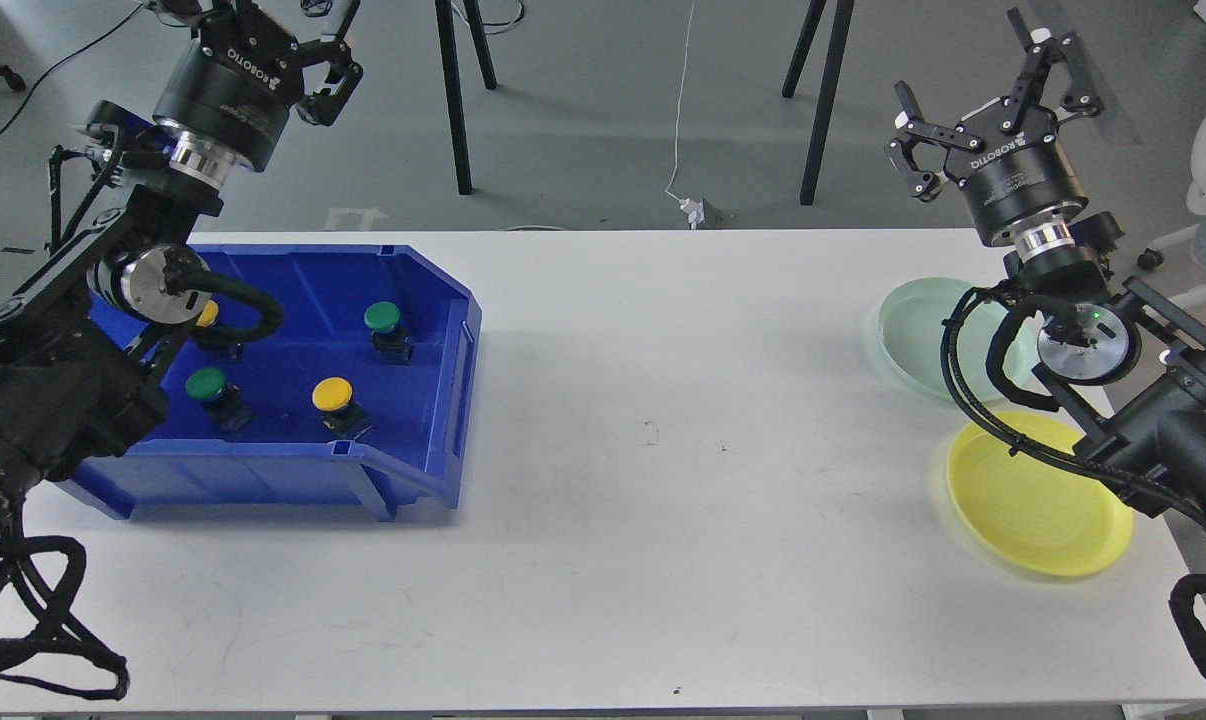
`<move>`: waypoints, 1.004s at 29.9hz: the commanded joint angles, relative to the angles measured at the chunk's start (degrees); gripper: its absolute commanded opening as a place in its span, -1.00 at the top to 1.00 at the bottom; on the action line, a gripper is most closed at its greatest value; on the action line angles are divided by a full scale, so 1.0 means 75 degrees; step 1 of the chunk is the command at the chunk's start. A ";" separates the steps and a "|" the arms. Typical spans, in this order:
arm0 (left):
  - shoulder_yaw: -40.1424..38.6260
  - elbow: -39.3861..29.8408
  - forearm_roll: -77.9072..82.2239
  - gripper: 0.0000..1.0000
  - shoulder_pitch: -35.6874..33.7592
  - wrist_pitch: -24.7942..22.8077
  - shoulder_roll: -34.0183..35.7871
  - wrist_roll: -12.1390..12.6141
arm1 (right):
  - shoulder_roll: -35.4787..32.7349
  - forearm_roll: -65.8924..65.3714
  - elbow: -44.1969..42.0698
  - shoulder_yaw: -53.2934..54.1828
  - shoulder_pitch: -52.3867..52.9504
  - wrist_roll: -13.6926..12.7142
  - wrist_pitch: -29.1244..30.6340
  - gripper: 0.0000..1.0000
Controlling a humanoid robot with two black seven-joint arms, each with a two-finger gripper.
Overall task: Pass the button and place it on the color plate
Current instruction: 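Move the left gripper over the blue bin toward the yellow button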
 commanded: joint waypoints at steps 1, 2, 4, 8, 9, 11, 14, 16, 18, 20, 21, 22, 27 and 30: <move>-0.0061 -0.1723 0.0270 -1.00 0.0228 0.0000 0.0654 0.0000 | -0.0066 -0.0011 0.0367 0.0001 -0.0076 0.0006 0.0000 -0.99; -0.0026 -0.2017 0.0527 -1.00 0.0228 0.0000 0.0865 0.0000 | -0.0066 -0.0011 0.0367 -0.0010 -0.0076 0.0006 0.0000 -0.99; 0.0196 -0.2498 0.1427 -1.00 0.0216 0.0000 0.1322 0.0000 | -0.0066 -0.0011 0.0367 -0.0022 -0.0087 0.0006 0.0000 -0.98; 0.1505 -0.2945 0.3244 -1.00 -0.0250 0.0170 0.2446 0.0000 | -0.0042 -0.0011 0.0356 -0.0045 -0.0087 0.0006 0.0000 -0.99; 0.2067 -0.2981 0.3596 -1.00 -0.0496 0.0311 0.2670 0.0000 | -0.0031 -0.0011 0.0356 -0.0046 -0.0099 0.0006 0.0000 -0.99; 0.3262 -0.2981 0.4207 -1.00 -0.1233 0.0603 0.2999 0.0000 | -0.0007 -0.0011 0.0344 -0.0069 -0.0181 0.0018 0.0000 -0.99; 0.5324 -0.2969 0.5097 -1.00 -0.2475 0.1212 0.3339 0.0000 | 0.0005 -0.0011 0.0344 -0.0057 -0.0298 0.0018 0.0000 -0.99; 0.6602 -0.2899 0.5532 -1.00 -0.3249 0.1692 0.3398 0.0000 | 0.0005 -0.0011 0.0344 -0.0057 -0.0368 0.0018 0.0000 -0.99; 0.7797 -0.2794 0.5802 -1.00 -0.3883 0.2126 0.3328 0.0000 | 0.0016 -0.0011 0.0332 -0.0057 -0.0439 0.0018 0.0000 -0.99; 0.8841 -0.2572 0.6060 -1.00 -0.4387 0.2478 0.3188 0.0000 | 0.0016 -0.0011 0.0321 -0.0046 -0.0486 0.0018 0.0000 -0.99; 0.9205 -0.2513 0.6188 -1.00 -0.4529 0.2550 0.3106 0.0000 | 0.0016 -0.0011 0.0321 -0.0034 -0.0521 0.0018 0.0000 -0.99; 0.9580 -0.2454 0.6375 -1.00 -0.4658 0.2608 0.3024 0.0000 | 0.0005 -0.0011 0.0309 -0.0034 -0.0544 0.0018 0.0000 -0.99; 1.0462 -0.2407 0.7208 -0.99 -0.4800 0.2679 0.2965 0.0000 | -0.0007 -0.0011 0.0297 -0.0010 -0.0685 0.0030 0.0000 -0.99; 1.0790 -0.2278 0.7607 -0.99 -0.4741 0.2691 0.2941 0.0000 | -0.0019 -0.0011 0.0309 -0.0010 -0.0697 0.0030 0.0000 -0.99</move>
